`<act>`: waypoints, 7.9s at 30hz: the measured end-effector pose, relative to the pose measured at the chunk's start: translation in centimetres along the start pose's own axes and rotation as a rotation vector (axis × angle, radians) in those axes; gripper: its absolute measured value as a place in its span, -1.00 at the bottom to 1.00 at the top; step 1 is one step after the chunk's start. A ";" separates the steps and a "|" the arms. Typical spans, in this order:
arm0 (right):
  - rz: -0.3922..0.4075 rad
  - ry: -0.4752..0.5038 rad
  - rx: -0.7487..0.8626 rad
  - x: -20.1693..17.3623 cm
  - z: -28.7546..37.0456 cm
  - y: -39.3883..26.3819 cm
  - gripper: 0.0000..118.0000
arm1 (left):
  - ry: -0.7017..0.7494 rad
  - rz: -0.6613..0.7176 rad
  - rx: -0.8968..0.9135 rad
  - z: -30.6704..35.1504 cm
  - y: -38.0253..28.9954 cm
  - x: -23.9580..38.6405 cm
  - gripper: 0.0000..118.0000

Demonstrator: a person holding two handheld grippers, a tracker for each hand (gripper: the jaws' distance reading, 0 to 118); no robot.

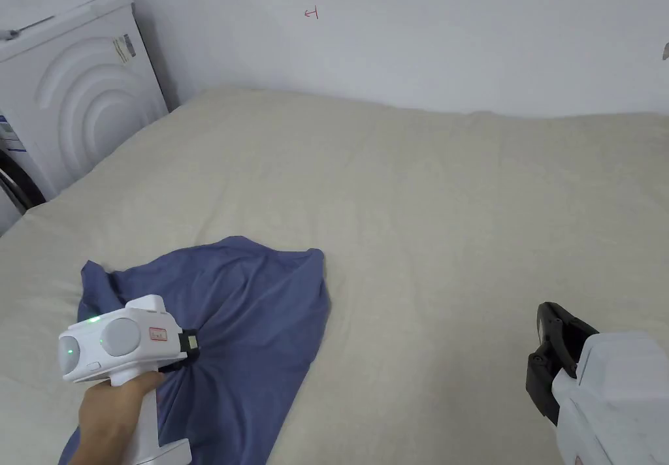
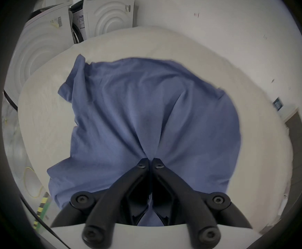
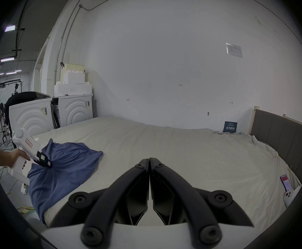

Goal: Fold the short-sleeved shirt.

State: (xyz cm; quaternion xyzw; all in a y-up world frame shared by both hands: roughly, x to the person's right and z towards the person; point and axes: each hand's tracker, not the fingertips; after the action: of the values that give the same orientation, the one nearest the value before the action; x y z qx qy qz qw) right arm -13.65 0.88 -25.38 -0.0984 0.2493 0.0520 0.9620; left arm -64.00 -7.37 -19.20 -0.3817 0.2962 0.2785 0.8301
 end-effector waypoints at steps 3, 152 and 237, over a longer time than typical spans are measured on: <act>-0.010 0.004 0.010 0.1 0.8 0.3 -0.98 | -0.065 -0.006 0.045 3.4 0.6 0.1 -1.00; -0.106 -0.409 -0.031 19.9 12.3 -2.4 -0.98 | -0.174 -0.576 -0.272 -1.8 -21.1 33.4 -0.88; -0.332 -0.242 0.098 35.4 -4.0 29.4 -0.96 | -0.387 -0.252 0.617 26.0 18.7 34.7 -0.97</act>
State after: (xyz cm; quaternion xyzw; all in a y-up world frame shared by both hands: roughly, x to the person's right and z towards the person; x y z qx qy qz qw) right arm 10.87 30.52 -50.94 -0.0841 0.1145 -0.1080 0.9839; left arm -46.40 31.90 -38.51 -0.0878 0.1545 0.1391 0.9742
